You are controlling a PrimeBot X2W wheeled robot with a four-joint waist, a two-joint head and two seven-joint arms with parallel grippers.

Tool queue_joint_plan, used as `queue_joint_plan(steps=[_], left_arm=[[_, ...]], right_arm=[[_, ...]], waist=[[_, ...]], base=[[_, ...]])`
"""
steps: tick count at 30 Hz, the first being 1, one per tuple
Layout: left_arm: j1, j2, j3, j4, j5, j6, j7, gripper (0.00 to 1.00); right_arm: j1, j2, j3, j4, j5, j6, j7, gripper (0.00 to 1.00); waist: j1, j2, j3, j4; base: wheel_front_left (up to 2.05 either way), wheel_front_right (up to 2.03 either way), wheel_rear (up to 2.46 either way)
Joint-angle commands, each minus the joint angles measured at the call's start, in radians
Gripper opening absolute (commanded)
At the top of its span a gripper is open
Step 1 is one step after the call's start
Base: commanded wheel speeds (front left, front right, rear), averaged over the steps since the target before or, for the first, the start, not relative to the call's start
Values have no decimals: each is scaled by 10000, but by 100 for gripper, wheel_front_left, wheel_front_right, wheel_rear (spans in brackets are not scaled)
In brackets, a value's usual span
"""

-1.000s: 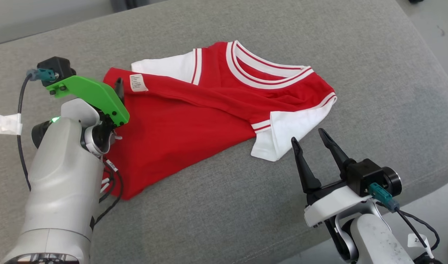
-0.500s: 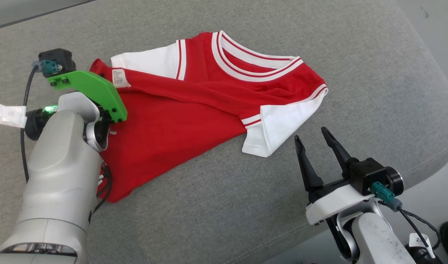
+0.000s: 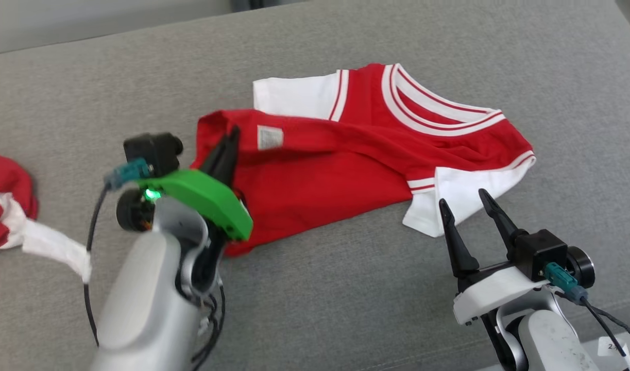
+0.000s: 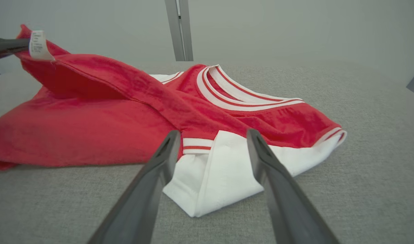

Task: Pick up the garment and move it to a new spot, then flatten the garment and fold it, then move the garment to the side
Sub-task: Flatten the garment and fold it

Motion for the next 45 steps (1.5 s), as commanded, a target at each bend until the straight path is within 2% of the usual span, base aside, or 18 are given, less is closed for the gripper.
queue_joint_plan(steps=[1, 5, 9, 10, 11, 12, 16, 23, 29, 36, 42, 44, 45], left_arm=[[966, 98, -71, -1137, -86, 215, 283, 0], [3631, 325, -443, -4447, -472, 875, 1550, 0], [5545, 619, -980, -6084, -667, 1497, 2751, 0], [5796, 674, -1045, -6245, -640, 1636, 2932, 11], [6081, 746, -1193, -6305, -625, 1734, 3168, 71], [6228, 751, -1227, -6293, -625, 1831, 3264, 100], [6438, 807, -1356, -6251, -530, 2102, 3577, 100], [5297, 1202, -431, -6595, -332, 2457, 3519, 100], [3313, 1583, -491, -4225, 311, 1981, 3483, 100], [1754, 855, -795, -1044, -91, 1253, 3431, 100], [1112, 858, -1014, 504, 284, 1437, 3454, 100], [1086, 762, -1144, 849, 204, 1273, 3622, 100], [1050, 674, -1213, 957, 129, 1163, 3661, 96]], right_arm=[[177, -26, -36, -96, -62, -14, 57, 100], [317, -53, -157, -275, -74, -14, 193, 100], [374, -69, -203, -414, -97, -14, 293, 100], [360, -66, -176, -445, -116, -14, 338, 100], [332, -57, -151, -473, -136, -14, 374, 100], [302, -56, -136, -479, -125, -14, 367, 100], [232, -65, -94, -479, -75, -14, 412, 100], [360, -26, -63, -412, 5, -14, 330, 100], [205, 35, 11, -516, -22, -14, 342, 100], [43, 56, -11, -513, 6, -14, 228, 100], [-55, 111, 109, -465, 39, -14, 137, 100], [-97, 128, 122, -436, 68, -14, 91, 100], [-104, 138, 120, -428, 65, -14, 93, 100]], waist=[[-1, 0, -716, 1105], [-1, 0, -802, 1552], [-1, 0, -808, 1867], [-1, 0, -804, 1905], [-1, 0, -804, 1941], [-1, 0, -808, 1963], [-1, 0, -868, 1997], [-1, 0, -996, 1795], [-1, 0, -845, 1354], [-1, 0, -482, 681], [-1, 0, -266, 270], [-1, 0, -213, 153], [-1, 0, -189, 104]], base=[[0, 0, 0], [0, 0, 0], [0, 0, 0], [0, 0, 0], [0, 0, 0], [0, 0, 0], [0, 0, 0], [0, 0, 0], [0, 0, 0], [0, 0, 0], [0, 0, 0], [0, 0, 0], [0, 0, 0]])
